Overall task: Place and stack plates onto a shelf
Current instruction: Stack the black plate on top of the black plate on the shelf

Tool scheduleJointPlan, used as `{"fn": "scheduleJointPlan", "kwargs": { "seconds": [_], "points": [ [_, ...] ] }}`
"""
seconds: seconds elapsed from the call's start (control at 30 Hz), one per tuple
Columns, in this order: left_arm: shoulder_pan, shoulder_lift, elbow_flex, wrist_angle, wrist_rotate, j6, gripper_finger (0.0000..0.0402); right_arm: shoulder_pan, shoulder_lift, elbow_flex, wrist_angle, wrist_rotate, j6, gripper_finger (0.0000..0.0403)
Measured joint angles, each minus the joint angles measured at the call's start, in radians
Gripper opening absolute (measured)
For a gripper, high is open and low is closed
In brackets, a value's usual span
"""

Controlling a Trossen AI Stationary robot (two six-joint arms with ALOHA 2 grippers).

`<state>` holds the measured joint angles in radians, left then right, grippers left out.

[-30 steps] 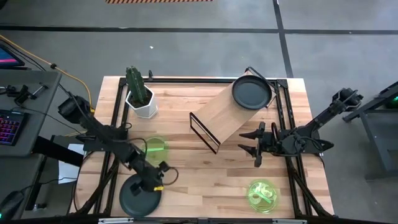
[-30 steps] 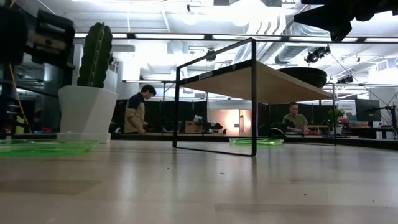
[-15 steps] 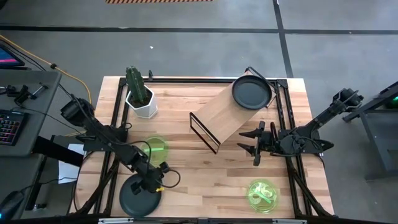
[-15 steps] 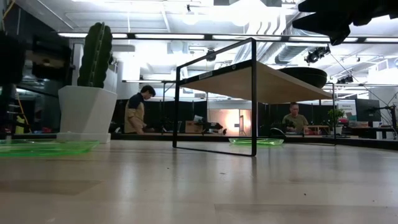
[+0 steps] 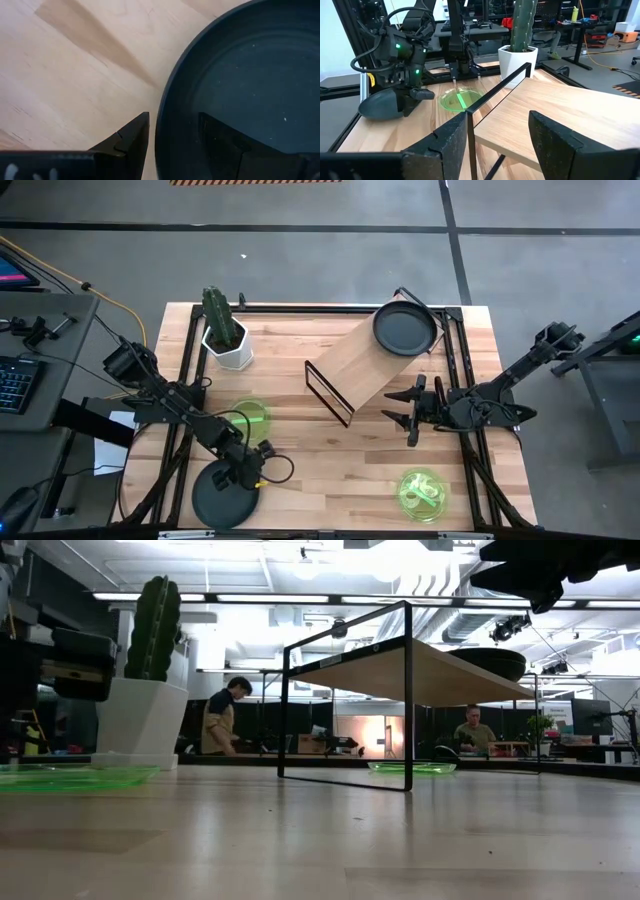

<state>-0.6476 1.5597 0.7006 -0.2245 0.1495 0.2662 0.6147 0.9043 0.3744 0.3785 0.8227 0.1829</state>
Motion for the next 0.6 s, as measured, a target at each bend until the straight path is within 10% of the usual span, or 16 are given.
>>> {"fn": "scheduleJointPlan", "kwargs": {
  "seconds": [0.6],
  "points": [
    [0.097,-0.023,0.031,-0.080,0.082,-0.095,0.0012,0.000,0.000,0.000,-0.002,0.000,0.000,0.0195]
  ]
}}
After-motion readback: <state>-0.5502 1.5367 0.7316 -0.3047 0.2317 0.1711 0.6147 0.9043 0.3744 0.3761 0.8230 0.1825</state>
